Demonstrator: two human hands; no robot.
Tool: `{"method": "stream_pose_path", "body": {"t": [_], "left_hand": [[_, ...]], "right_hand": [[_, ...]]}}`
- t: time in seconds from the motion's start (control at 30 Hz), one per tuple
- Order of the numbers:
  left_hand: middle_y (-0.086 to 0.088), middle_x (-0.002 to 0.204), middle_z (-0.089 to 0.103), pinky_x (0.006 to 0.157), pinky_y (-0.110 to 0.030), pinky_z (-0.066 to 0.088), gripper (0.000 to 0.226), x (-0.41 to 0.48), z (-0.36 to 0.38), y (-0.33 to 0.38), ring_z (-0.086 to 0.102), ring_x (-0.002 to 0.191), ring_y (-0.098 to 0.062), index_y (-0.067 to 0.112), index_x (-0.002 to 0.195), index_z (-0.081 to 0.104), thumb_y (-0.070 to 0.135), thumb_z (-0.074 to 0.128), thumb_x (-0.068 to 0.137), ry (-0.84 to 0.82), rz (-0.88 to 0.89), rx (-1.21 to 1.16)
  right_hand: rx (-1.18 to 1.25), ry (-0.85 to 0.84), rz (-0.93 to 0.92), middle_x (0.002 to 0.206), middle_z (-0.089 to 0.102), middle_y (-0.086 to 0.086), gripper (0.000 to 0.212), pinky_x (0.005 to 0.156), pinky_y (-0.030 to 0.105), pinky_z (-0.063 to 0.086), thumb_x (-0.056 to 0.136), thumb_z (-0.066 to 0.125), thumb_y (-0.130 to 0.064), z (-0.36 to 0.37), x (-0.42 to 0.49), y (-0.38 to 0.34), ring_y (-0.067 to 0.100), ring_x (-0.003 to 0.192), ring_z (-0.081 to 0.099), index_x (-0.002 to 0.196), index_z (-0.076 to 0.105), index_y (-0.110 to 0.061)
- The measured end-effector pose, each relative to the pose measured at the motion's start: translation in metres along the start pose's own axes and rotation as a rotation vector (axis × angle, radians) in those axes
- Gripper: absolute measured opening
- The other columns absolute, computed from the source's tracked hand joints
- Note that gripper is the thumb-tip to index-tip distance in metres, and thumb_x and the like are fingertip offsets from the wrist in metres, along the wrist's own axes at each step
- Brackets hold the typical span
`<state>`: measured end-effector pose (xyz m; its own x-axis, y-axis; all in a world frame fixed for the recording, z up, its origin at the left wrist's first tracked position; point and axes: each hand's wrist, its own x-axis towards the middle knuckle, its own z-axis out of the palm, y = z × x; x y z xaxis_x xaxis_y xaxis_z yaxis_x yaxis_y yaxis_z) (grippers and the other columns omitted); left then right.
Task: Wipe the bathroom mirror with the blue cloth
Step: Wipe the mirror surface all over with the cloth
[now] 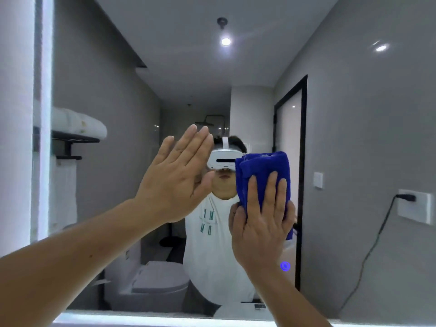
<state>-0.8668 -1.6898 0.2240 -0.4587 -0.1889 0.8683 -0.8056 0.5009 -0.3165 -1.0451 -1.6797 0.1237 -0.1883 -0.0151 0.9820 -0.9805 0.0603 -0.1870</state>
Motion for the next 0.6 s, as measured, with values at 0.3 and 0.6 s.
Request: {"method": "stream_pose_path", "body": {"t": [0.3, 0.6], "left_hand": [[0.002, 0.164, 0.000, 0.122, -0.046, 0.004, 0.070, -0.064, -0.020, -0.086, -0.008, 0.151, -0.014, 0.019, 0.154, 0.003, 0.053, -0.012, 0.095, -0.072, -0.109, 0.066], [0.001, 0.164, 0.008, 0.123, -0.046, 0.006, 0.064, -0.122, -0.041, -0.183, -0.003, 0.151, -0.015, 0.020, 0.156, 0.009, 0.052, 0.006, 0.101, -0.097, -0.179, 0.153]], "right_hand": [[0.061, -0.062, -0.059, 0.163, 0.012, 0.012, 0.065, 0.117, 0.054, 0.017, 0.094, 0.049, -0.028, 0.032, -0.028, -0.120, 0.031, 0.150, 0.013, 0.155, 0.026, -0.019], [0.106, -0.110, -0.103, 0.163, 0.014, 0.013, 0.059, 0.118, 0.055, 0.014, 0.098, 0.037, -0.028, 0.055, -0.054, -0.232, 0.033, 0.150, 0.014, 0.155, 0.026, -0.017]]}}
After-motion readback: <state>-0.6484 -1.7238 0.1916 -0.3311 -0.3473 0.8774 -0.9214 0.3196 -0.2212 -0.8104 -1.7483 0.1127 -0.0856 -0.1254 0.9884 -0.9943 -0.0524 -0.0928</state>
